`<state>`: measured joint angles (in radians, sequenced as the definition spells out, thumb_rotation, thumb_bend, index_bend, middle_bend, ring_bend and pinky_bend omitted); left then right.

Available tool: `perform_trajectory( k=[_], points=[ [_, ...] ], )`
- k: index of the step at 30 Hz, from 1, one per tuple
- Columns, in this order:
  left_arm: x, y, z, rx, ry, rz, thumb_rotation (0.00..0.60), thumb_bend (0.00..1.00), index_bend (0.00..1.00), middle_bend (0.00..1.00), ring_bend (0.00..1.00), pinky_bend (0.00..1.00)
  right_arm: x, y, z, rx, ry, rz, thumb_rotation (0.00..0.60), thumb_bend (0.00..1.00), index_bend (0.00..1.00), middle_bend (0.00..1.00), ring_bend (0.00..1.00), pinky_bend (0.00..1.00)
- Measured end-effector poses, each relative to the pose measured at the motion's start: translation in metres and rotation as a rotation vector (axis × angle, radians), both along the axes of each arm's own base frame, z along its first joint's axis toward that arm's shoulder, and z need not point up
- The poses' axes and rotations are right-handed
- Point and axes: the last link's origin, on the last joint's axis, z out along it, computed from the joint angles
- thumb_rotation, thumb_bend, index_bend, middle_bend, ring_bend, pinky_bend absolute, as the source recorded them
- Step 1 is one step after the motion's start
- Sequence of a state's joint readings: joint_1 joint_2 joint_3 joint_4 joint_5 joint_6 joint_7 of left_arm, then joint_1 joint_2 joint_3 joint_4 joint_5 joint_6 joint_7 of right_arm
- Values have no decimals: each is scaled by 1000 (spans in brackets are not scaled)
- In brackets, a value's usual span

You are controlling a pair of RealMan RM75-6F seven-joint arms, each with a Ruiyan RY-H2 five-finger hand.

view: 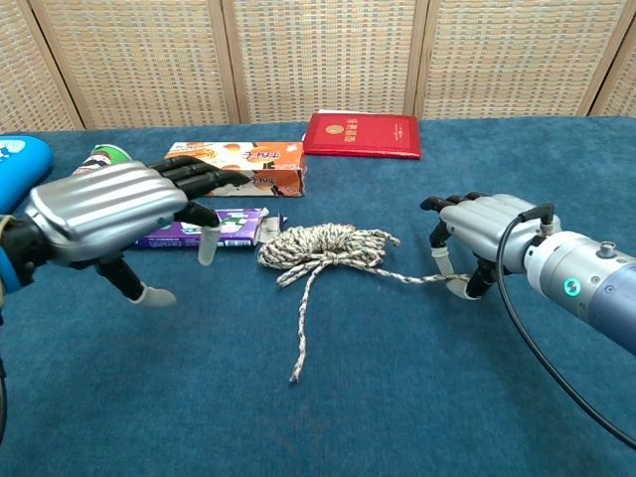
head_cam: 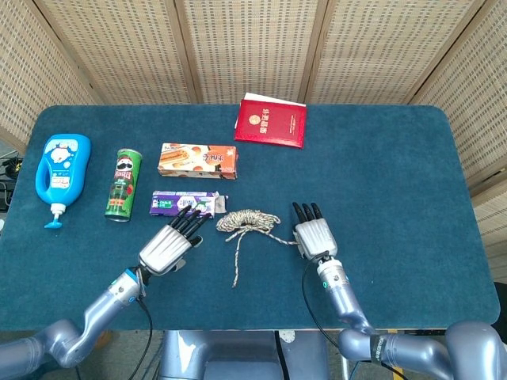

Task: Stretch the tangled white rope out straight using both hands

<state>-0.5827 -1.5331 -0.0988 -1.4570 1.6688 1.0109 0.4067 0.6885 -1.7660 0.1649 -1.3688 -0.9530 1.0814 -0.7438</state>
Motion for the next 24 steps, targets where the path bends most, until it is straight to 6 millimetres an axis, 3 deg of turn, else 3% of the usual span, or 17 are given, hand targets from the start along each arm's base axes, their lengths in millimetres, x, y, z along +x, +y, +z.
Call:
perform_trajectory(
  k=[9,24],
  points=[
    [33,-3,-53,-127,32,-85,600,266,504,0,0,0,1,-4,-1,1,11,-10,600,393,667,18,0,0],
    [65,-8,-87,-177,126,-173,600,278,504,0,0,0,4,-5,-6,3,10,-22,600,393,668,21,0,0]
  ],
)
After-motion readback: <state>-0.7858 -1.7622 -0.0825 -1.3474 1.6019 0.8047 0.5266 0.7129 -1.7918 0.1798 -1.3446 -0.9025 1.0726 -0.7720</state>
